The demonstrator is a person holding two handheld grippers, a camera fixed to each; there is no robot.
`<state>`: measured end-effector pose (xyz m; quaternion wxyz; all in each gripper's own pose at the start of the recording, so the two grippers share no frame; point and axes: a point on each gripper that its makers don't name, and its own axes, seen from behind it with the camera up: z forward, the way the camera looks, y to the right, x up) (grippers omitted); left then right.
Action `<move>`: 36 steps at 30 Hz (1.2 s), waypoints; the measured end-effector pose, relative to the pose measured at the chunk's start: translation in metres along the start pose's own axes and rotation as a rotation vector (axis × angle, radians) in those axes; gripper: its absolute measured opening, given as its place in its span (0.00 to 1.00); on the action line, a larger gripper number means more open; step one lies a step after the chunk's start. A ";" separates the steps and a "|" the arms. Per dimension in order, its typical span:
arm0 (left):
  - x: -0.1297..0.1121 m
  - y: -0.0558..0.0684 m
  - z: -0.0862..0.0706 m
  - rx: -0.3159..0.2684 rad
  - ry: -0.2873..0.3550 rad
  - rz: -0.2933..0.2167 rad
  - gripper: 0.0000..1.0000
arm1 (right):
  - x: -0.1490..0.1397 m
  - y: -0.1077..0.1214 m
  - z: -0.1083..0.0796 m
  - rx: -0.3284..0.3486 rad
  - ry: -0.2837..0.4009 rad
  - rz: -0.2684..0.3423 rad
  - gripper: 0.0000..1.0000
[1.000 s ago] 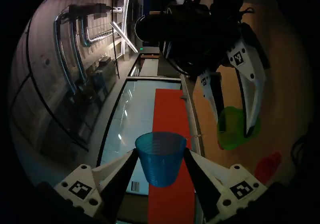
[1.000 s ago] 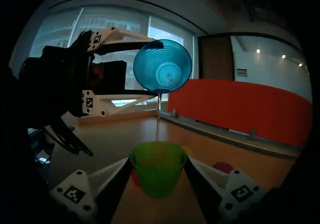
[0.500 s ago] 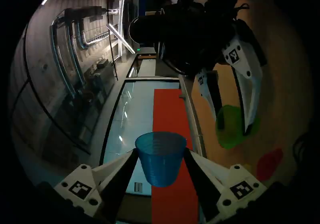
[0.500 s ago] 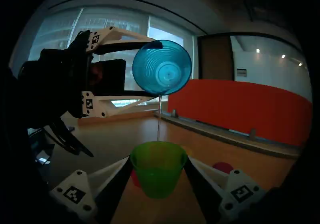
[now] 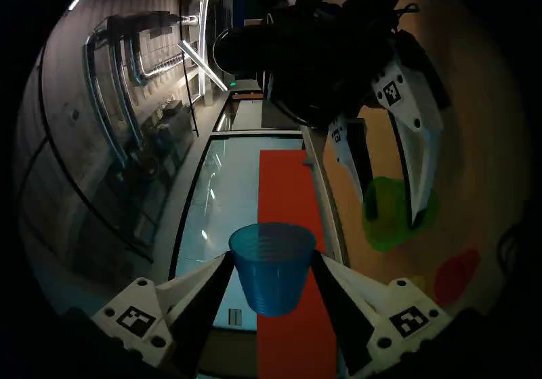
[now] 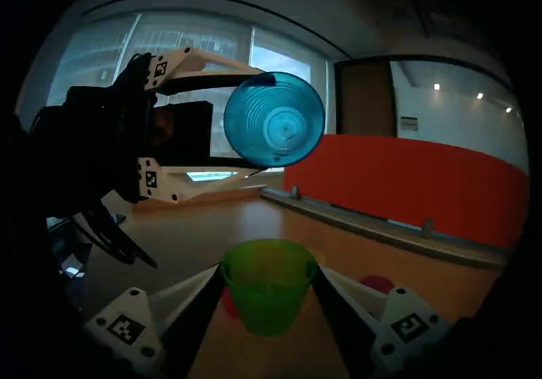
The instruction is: Pour water
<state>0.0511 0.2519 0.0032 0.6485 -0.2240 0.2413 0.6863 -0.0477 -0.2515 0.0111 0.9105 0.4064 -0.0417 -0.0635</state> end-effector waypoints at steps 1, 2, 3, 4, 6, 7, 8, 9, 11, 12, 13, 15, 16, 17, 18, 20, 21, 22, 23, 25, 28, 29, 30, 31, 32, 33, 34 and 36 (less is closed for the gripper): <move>0.000 0.000 0.000 0.000 -0.001 0.000 0.83 | 0.000 0.000 0.000 0.000 0.000 0.000 0.90; -0.001 -0.001 0.000 0.001 -0.001 0.001 0.83 | 0.000 0.000 0.000 0.000 0.001 0.000 0.90; -0.001 -0.001 0.000 0.001 -0.002 0.001 0.83 | 0.001 0.000 0.000 0.000 0.001 0.000 0.90; -0.001 -0.002 0.001 0.001 -0.002 0.001 0.83 | 0.001 0.000 0.000 0.000 0.001 0.000 0.90; -0.002 -0.003 0.001 0.000 -0.002 0.000 0.83 | 0.001 0.000 0.000 0.000 0.001 -0.001 0.90; -0.003 -0.004 0.002 0.000 -0.001 -0.002 0.83 | 0.001 0.001 0.000 -0.001 0.001 -0.001 0.90; -0.004 -0.004 0.002 -0.001 -0.001 -0.005 0.83 | 0.001 0.001 0.000 -0.001 0.001 -0.001 0.90; -0.004 -0.005 0.003 -0.001 -0.001 -0.013 0.83 | 0.001 0.001 0.000 -0.002 0.001 -0.001 0.90; -0.005 -0.005 0.003 -0.001 0.000 -0.034 0.83 | 0.001 0.001 0.000 -0.004 0.002 0.000 0.90; -0.007 -0.006 0.003 0.000 -0.002 -0.053 0.83 | 0.001 0.001 0.000 -0.004 0.003 0.001 0.90; -0.008 -0.006 0.004 0.002 -0.004 -0.075 0.83 | 0.001 0.001 0.000 -0.004 0.004 0.002 0.90; -0.011 -0.007 0.004 0.006 -0.007 -0.127 0.83 | 0.002 0.001 -0.001 -0.006 0.005 0.003 0.90; -0.012 -0.008 0.005 0.008 -0.008 -0.159 0.83 | 0.002 0.002 -0.001 -0.007 0.006 0.003 0.90; -0.013 -0.008 0.005 0.010 -0.009 -0.191 0.83 | 0.002 0.002 -0.001 -0.008 0.007 0.003 0.90; -0.015 -0.009 0.005 0.013 -0.009 -0.231 0.83 | 0.002 0.002 -0.002 -0.009 0.007 0.002 0.90; -0.017 -0.010 0.005 0.017 -0.006 -0.306 0.83 | 0.003 0.002 -0.002 -0.011 0.008 0.001 0.90; -0.018 -0.011 0.004 0.020 -0.003 -0.349 0.83 | 0.003 0.002 -0.003 -0.012 0.009 0.001 0.90; -0.019 -0.012 0.004 0.022 0.000 -0.388 0.83 | 0.003 0.002 -0.003 -0.012 0.010 0.002 0.90; -0.020 -0.013 0.004 0.024 0.003 -0.427 0.83 | 0.004 0.002 -0.004 -0.013 0.011 0.002 0.90; -0.021 -0.014 0.002 0.029 0.009 -0.507 0.83 | 0.005 0.002 -0.005 -0.014 0.012 0.003 0.90; -0.022 -0.015 -0.001 0.034 0.015 -0.621 0.83 | 0.007 0.002 -0.005 -0.016 0.013 0.001 0.90; -0.022 -0.016 -0.002 0.035 0.017 -0.657 0.83 | 0.007 0.002 -0.006 -0.017 0.013 0.001 0.90; -0.023 -0.016 -0.003 0.037 0.019 -0.696 0.83 | 0.008 0.003 -0.006 -0.018 0.014 0.000 0.90; -0.023 -0.017 -0.003 0.039 0.022 -0.730 0.83 | 0.008 0.003 -0.006 -0.019 0.014 -0.001 0.90; -0.023 -0.018 -0.004 0.040 0.026 -0.765 0.83 | 0.008 0.003 -0.007 -0.020 0.015 -0.002 0.90; -0.024 -0.018 -0.004 0.043 0.029 -0.804 0.83 | 0.009 0.003 -0.007 -0.021 0.016 -0.001 0.90; -0.025 -0.019 -0.005 0.045 0.031 -0.839 0.83 | 0.009 0.004 -0.007 -0.021 0.018 0.000 0.90; -0.027 -0.020 -0.005 0.048 0.035 -0.912 0.83 | 0.010 0.004 -0.007 -0.023 0.020 0.001 0.90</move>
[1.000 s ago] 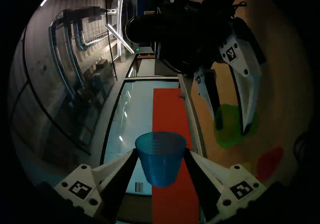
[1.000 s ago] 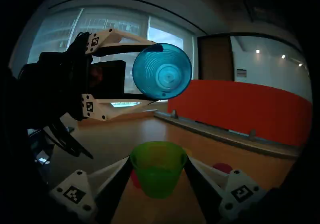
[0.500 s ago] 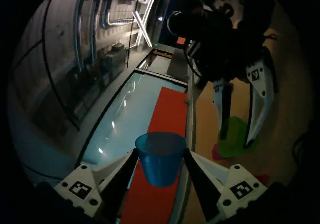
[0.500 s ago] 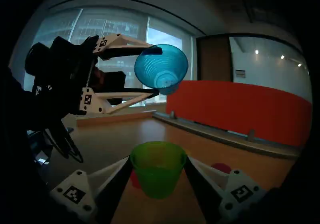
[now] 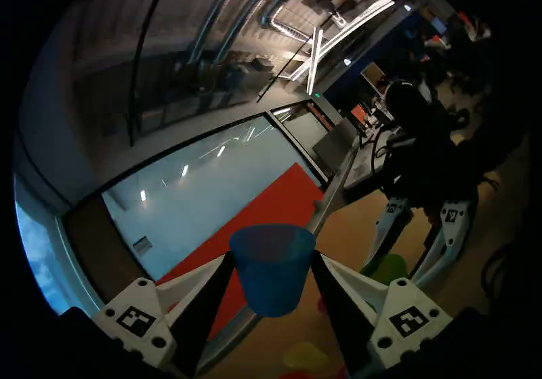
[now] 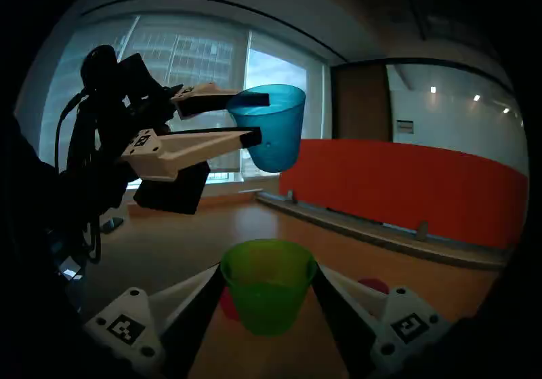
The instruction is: Pour water
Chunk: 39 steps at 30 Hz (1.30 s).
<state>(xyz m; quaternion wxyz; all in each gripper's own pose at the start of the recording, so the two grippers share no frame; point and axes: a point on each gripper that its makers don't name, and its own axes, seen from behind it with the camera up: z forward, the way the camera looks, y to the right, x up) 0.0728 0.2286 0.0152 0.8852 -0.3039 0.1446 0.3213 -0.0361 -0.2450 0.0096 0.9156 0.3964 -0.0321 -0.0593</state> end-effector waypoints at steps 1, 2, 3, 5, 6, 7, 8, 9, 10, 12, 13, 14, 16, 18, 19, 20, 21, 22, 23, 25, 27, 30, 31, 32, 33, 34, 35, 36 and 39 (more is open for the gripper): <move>-0.001 -0.001 0.000 -0.002 -0.002 -0.043 0.83 | 0.001 0.000 0.000 -0.002 0.001 0.000 0.90; -0.002 -0.002 0.000 -0.003 -0.004 -0.081 0.83 | 0.001 0.001 0.000 -0.003 0.002 0.000 0.90; -0.003 -0.003 0.000 -0.006 -0.006 -0.118 0.83 | 0.002 0.001 -0.001 -0.005 0.003 0.000 0.90; -0.005 -0.004 -0.001 -0.014 -0.010 -0.196 0.83 | 0.003 0.002 -0.001 -0.008 0.005 0.000 0.90; -0.005 -0.004 -0.001 -0.018 -0.009 -0.228 0.83 | 0.003 0.002 -0.002 -0.010 0.006 0.000 0.90; -0.004 -0.005 -0.002 -0.023 -0.007 -0.258 0.83 | 0.003 0.003 -0.002 -0.010 0.007 0.001 0.90; -0.004 -0.006 -0.002 -0.027 -0.004 -0.285 0.83 | 0.003 0.003 -0.002 -0.011 0.009 0.001 0.90; -0.004 -0.006 -0.002 -0.031 -0.003 -0.303 0.83 | 0.004 0.003 -0.002 -0.012 0.010 0.002 0.90; -0.003 -0.007 -0.003 -0.035 -0.001 -0.317 0.83 | 0.004 0.004 -0.003 -0.012 0.011 0.004 0.90; -0.003 -0.008 -0.004 -0.039 -0.002 -0.335 0.83 | 0.004 0.005 -0.003 -0.013 0.012 0.006 0.90; -0.004 -0.009 -0.004 -0.037 -0.009 -0.336 0.83 | 0.005 0.005 -0.003 -0.014 0.013 0.007 0.90; -0.005 -0.010 -0.004 -0.035 -0.015 -0.338 0.83 | 0.005 0.006 -0.003 -0.015 0.013 0.008 0.90; -0.009 -0.009 -0.003 -0.039 -0.028 -0.348 0.83 | 0.005 0.006 -0.003 -0.016 0.013 0.008 0.90; -0.012 -0.007 -0.003 -0.045 -0.038 -0.361 0.83 | 0.006 0.006 -0.004 -0.017 0.014 0.008 0.90; -0.014 -0.005 -0.003 -0.052 -0.042 -0.374 0.83 | 0.006 0.007 -0.004 -0.018 0.014 0.008 0.90; -0.016 -0.004 -0.003 -0.058 -0.045 -0.385 0.83 | 0.007 0.007 -0.004 -0.019 0.015 0.008 0.90; -0.017 -0.003 -0.003 -0.061 -0.048 -0.396 0.83 | 0.007 0.008 -0.004 -0.020 0.015 0.009 0.90; -0.018 -0.003 -0.003 -0.063 -0.051 -0.408 0.83 | 0.007 0.008 -0.004 -0.021 0.015 0.009 0.90; -0.019 -0.004 -0.003 -0.065 -0.053 -0.419 0.83 | 0.008 0.009 -0.005 -0.022 0.015 0.010 0.90; -0.020 -0.005 -0.004 -0.067 -0.055 -0.438 0.83 | 0.008 0.010 -0.005 -0.026 0.015 0.011 0.90; -0.021 -0.006 -0.005 -0.068 -0.058 -0.453 0.83 | 0.008 0.012 -0.006 -0.029 0.016 0.013 0.90; -0.024 -0.006 -0.009 -0.071 -0.068 -0.470 0.83 | 0.008 0.015 -0.007 -0.034 0.016 0.017 0.90; -0.025 -0.006 -0.010 -0.072 -0.072 -0.477 0.83 | 0.009 0.017 -0.008 -0.035 0.016 0.018 0.90; -0.027 -0.005 -0.012 -0.073 -0.075 -0.483 0.83 | 0.009 0.018 -0.009 -0.037 0.016 0.019 0.90; -0.028 -0.005 -0.013 -0.073 -0.077 -0.488 0.83 | 0.009 0.019 -0.009 -0.038 0.017 0.020 0.90; -0.030 -0.006 -0.014 -0.072 -0.079 -0.494 0.83 | 0.010 0.019 -0.010 -0.040 0.018 0.021 0.90; -0.031 -0.006 -0.015 -0.072 -0.081 -0.500 0.83 | 0.011 0.020 -0.010 -0.041 0.019 0.021 0.90; -0.032 -0.007 -0.015 -0.070 -0.082 -0.504 0.83 | 0.011 0.021 -0.010 -0.042 0.020 0.022 0.90; -0.035 -0.010 -0.018 -0.062 -0.085 -0.514 0.83 | 0.013 0.021 -0.009 -0.043 0.019 0.023 0.90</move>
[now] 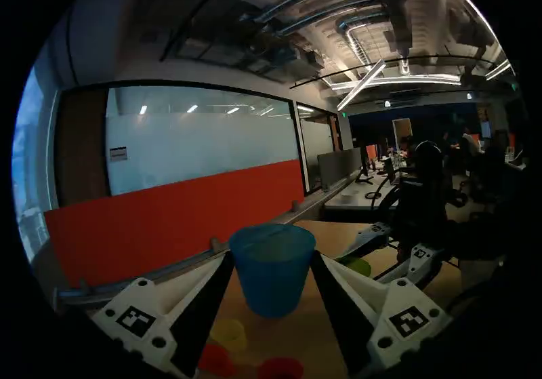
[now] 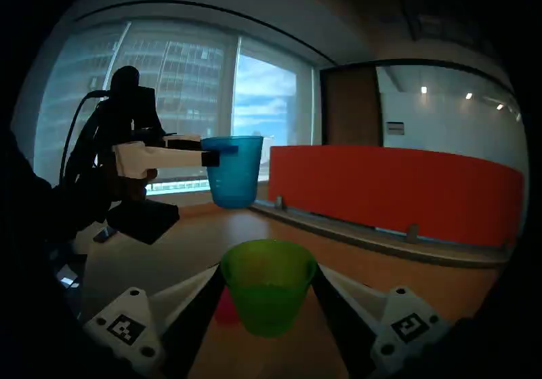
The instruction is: Pour water
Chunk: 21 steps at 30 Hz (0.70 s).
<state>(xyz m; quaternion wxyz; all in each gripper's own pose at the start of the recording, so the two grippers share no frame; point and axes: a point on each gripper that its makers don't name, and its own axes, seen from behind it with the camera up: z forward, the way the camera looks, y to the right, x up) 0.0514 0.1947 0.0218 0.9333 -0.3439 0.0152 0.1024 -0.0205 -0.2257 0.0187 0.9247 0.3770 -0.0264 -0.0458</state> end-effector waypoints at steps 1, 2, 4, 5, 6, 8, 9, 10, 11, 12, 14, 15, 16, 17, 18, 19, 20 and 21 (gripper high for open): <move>-0.002 -0.001 -0.001 0.000 -0.003 -0.003 0.83 | 0.000 0.000 0.000 0.000 -0.002 0.000 0.90; -0.003 -0.001 -0.002 0.000 -0.006 -0.006 0.83 | 0.001 0.000 0.000 0.000 -0.003 0.000 0.90; -0.007 -0.002 -0.005 -0.004 -0.019 -0.009 0.83 | 0.001 0.001 -0.001 -0.001 -0.008 -0.001 0.90; -0.010 -0.001 -0.006 -0.006 -0.026 -0.011 0.83 | 0.001 0.001 -0.001 -0.002 -0.011 -0.001 0.90; -0.012 -0.001 -0.008 -0.008 -0.034 -0.012 0.83 | 0.001 0.002 -0.001 -0.003 -0.014 -0.001 0.90; -0.017 0.000 -0.011 -0.013 -0.052 -0.014 0.83 | 0.001 0.004 -0.001 -0.005 -0.022 0.002 0.90; -0.020 0.001 -0.012 -0.016 -0.058 -0.014 0.83 | 0.002 0.004 -0.001 -0.005 -0.026 0.003 0.90; -0.022 0.002 -0.014 -0.020 -0.064 -0.015 0.83 | 0.002 0.005 -0.002 -0.005 -0.031 0.006 0.90; -0.025 0.003 -0.016 -0.024 -0.069 -0.015 0.83 | 0.002 0.006 -0.002 -0.004 -0.035 0.009 0.90; -0.027 0.004 -0.017 -0.027 -0.074 -0.017 0.83 | 0.001 0.007 -0.002 -0.005 -0.039 0.011 0.90; -0.032 0.006 -0.020 -0.035 -0.085 -0.024 0.83 | 0.001 0.010 -0.002 -0.006 -0.049 0.013 0.90; -0.034 0.007 -0.021 -0.038 -0.089 -0.028 0.83 | 0.001 0.011 -0.003 -0.008 -0.053 0.013 0.90; -0.036 0.008 -0.022 -0.043 -0.092 -0.035 0.83 | 0.000 0.013 -0.003 -0.010 -0.057 0.013 0.90; -0.037 0.009 -0.023 -0.047 -0.095 -0.040 0.83 | 0.000 0.014 -0.003 -0.013 -0.061 0.013 0.90; -0.039 0.010 -0.024 -0.051 -0.096 -0.045 0.83 | 0.000 0.015 -0.003 -0.014 -0.063 0.013 0.90; -0.039 0.012 -0.024 -0.056 -0.095 -0.049 0.83 | 0.000 0.016 -0.004 -0.016 -0.065 0.013 0.90; -0.040 0.013 -0.025 -0.060 -0.094 -0.053 0.83 | 0.000 0.017 -0.004 -0.017 -0.067 0.014 0.90; -0.040 0.014 -0.025 -0.063 -0.093 -0.055 0.83 | 0.000 0.017 -0.004 -0.018 -0.069 0.014 0.90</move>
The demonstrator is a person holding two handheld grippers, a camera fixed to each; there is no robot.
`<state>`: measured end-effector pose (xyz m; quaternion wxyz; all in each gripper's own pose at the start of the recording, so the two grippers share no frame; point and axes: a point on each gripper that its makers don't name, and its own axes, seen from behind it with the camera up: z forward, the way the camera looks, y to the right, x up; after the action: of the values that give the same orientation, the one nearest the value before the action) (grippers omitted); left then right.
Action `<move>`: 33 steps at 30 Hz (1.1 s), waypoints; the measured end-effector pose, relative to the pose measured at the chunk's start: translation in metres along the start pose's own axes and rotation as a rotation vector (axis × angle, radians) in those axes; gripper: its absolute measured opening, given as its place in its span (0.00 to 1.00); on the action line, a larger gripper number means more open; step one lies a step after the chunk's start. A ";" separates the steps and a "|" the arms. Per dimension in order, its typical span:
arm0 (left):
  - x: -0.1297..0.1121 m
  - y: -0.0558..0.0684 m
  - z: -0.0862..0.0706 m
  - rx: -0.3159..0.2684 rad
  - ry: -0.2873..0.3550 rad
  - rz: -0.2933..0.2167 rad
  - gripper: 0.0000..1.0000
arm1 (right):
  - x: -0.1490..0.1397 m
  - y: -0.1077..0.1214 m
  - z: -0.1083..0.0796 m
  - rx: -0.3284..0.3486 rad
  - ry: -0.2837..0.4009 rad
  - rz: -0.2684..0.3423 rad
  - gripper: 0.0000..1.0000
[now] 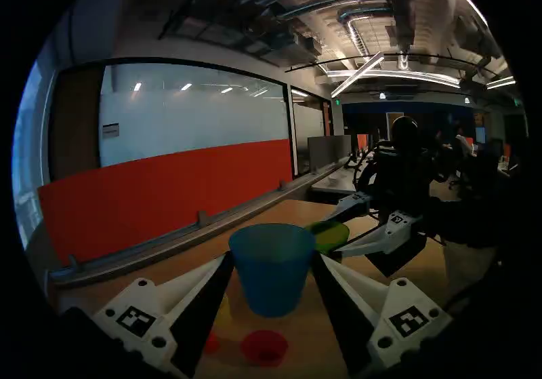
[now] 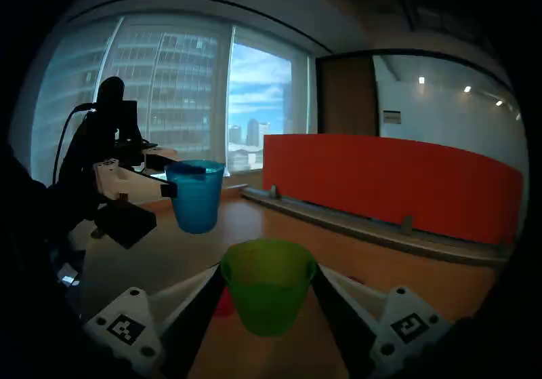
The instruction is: Pour water
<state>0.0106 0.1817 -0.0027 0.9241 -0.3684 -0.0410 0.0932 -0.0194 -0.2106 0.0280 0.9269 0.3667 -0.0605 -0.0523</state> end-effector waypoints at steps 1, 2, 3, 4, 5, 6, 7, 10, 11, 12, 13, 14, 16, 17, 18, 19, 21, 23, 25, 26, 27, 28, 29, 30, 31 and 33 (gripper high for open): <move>0.000 0.001 -0.001 -0.003 0.001 -0.001 0.83 | 0.000 0.001 0.000 -0.001 -0.002 0.001 0.90; 0.000 0.003 -0.001 -0.006 0.001 -0.001 0.83 | 0.000 0.001 0.000 -0.001 -0.003 0.002 0.90; -0.001 0.004 -0.001 -0.009 0.001 -0.001 0.83 | -0.001 0.002 0.000 -0.002 -0.005 0.003 0.90; -0.002 0.006 -0.002 -0.012 0.000 -0.001 0.83 | -0.001 0.003 0.000 -0.002 -0.007 0.004 0.90; -0.003 0.007 -0.002 -0.015 0.000 0.000 0.83 | -0.002 0.003 0.000 -0.002 -0.010 0.004 0.90; -0.004 0.009 -0.003 -0.018 -0.002 0.002 0.83 | -0.003 0.004 0.001 -0.003 -0.013 0.004 0.90; -0.006 0.011 -0.003 -0.022 -0.006 0.005 0.83 | -0.004 0.005 0.001 -0.004 -0.017 0.004 0.90; -0.011 0.016 -0.005 -0.031 -0.015 0.013 0.83 | -0.008 0.008 0.001 -0.006 -0.031 0.005 0.90; -0.013 0.018 -0.005 -0.033 -0.017 0.016 0.83 | -0.009 0.010 0.001 -0.006 -0.037 0.005 0.90; -0.014 0.018 -0.006 -0.033 -0.019 0.017 0.83 | -0.012 0.011 0.001 -0.007 -0.044 0.006 0.90; -0.015 0.018 -0.006 -0.033 -0.019 0.017 0.83 | -0.014 0.013 0.000 -0.008 -0.053 0.007 0.90; -0.016 0.018 -0.007 -0.032 -0.019 0.017 0.83 | -0.017 0.014 0.000 -0.009 -0.061 0.008 0.90; -0.016 0.017 -0.008 -0.029 -0.015 0.012 0.83 | -0.024 0.017 -0.001 -0.011 -0.084 0.009 0.90; -0.017 0.017 -0.008 -0.028 -0.013 0.009 0.83 | -0.028 0.018 -0.001 -0.012 -0.095 0.009 0.90; -0.016 0.016 -0.009 -0.026 -0.011 0.006 0.83 | -0.032 0.019 -0.002 -0.013 -0.108 0.009 0.90; -0.016 0.015 -0.010 -0.024 -0.008 0.003 0.83 | -0.037 0.020 -0.003 -0.014 -0.123 0.007 0.90; -0.016 0.013 -0.011 -0.020 -0.005 -0.001 0.83 | -0.045 0.022 -0.004 -0.016 -0.149 0.004 0.90; -0.015 0.010 -0.012 -0.013 -0.003 -0.001 0.83 | -0.053 0.024 -0.006 -0.020 -0.176 0.002 0.90; -0.014 0.008 -0.012 -0.008 -0.001 -0.001 0.83 | -0.061 0.027 -0.007 -0.026 -0.200 0.002 0.90; -0.014 0.008 -0.012 -0.006 0.000 -0.001 0.83 | -0.065 0.028 -0.008 -0.029 -0.210 0.003 0.90; -0.014 0.007 -0.012 -0.005 0.001 -0.002 0.83 | -0.069 0.029 -0.009 -0.031 -0.221 0.005 0.90; -0.014 0.008 -0.012 -0.007 0.001 -0.003 0.83 | -0.074 0.031 -0.010 -0.033 -0.234 0.009 0.90; -0.015 0.008 -0.011 -0.009 0.002 -0.005 0.83 | -0.078 0.032 -0.011 -0.035 -0.245 0.012 0.90; -0.015 0.008 -0.011 -0.010 0.002 -0.006 0.83 | -0.083 0.033 -0.012 -0.037 -0.257 0.016 0.90; -0.015 0.009 -0.011 -0.011 0.001 -0.007 0.83 | -0.088 0.035 -0.013 -0.040 -0.271 0.020 0.90; -0.016 0.010 -0.010 -0.013 0.000 -0.008 0.83 | -0.097 0.038 -0.015 -0.046 -0.295 0.028 0.90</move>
<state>-0.0048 0.1783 -0.0170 0.9221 -0.3742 -0.0429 0.0890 -0.1109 -0.1595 0.0358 0.9168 0.3328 -0.1998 -0.0942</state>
